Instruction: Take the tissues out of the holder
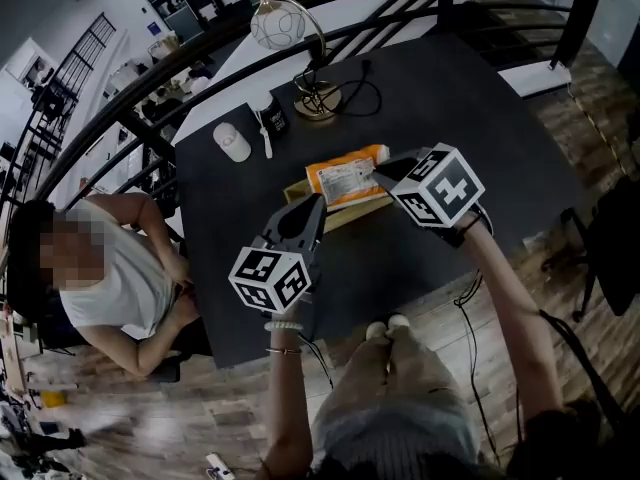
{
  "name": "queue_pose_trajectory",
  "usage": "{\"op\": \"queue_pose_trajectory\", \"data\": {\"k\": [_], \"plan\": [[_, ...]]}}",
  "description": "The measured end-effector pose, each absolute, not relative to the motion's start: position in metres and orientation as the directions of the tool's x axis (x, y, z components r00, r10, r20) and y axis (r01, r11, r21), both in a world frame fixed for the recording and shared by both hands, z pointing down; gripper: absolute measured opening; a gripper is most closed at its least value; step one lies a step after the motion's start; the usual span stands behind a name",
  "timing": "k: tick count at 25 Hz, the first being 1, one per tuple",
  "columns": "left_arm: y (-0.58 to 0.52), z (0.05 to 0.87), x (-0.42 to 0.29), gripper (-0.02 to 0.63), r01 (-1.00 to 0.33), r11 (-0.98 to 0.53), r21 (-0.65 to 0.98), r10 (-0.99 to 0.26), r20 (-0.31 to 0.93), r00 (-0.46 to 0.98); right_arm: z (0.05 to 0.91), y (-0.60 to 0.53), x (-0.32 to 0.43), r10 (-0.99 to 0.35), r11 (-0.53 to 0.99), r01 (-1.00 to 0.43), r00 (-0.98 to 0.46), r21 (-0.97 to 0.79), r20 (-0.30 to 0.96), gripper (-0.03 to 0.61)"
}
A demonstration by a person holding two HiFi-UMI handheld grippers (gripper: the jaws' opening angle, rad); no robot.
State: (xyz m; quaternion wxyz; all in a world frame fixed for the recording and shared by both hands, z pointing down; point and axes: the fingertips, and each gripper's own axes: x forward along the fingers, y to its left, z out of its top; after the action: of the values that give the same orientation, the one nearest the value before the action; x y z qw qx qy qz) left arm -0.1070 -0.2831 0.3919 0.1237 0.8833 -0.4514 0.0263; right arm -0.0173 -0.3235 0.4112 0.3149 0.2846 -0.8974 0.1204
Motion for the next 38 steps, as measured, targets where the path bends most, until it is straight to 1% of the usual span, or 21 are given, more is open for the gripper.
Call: {"op": "queue_pose_trajectory", "data": {"k": [3,9,24,32,38], "plan": [[-0.274,0.384,-0.106,0.008,-0.801,-0.570,0.184,-0.791,0.142,0.596,0.401,-0.309,-0.015,-0.445,0.809,-0.587,-0.648,-0.033,0.618,0.014],[-0.247,0.381,-0.106,0.008,-0.810,-0.562,0.166,-0.800,0.139,0.584,0.401,-0.277,-0.016,-0.422,0.823,-0.566,-0.676,-0.058,0.604,0.014],[-0.155,0.413,-0.091,0.008,-0.855,-0.472,0.216,-0.831,0.216,0.513,0.445,-0.200,-0.011,-0.311,0.848,-0.511,-0.698,-0.144,0.646,0.014],[-0.150,0.437,-0.081,0.008,-0.839,-0.484,0.247,-0.801,0.261,0.539,0.475,-0.199,-0.014,-0.276,0.833,-0.520,-0.688,-0.190,0.671,0.015],[-0.157,0.453,-0.076,0.008,-0.816,-0.496,0.295,-0.782,0.256,0.568,0.497,-0.204,-0.015,-0.261,0.817,-0.534,-0.680,-0.219,0.685,0.014]]}}
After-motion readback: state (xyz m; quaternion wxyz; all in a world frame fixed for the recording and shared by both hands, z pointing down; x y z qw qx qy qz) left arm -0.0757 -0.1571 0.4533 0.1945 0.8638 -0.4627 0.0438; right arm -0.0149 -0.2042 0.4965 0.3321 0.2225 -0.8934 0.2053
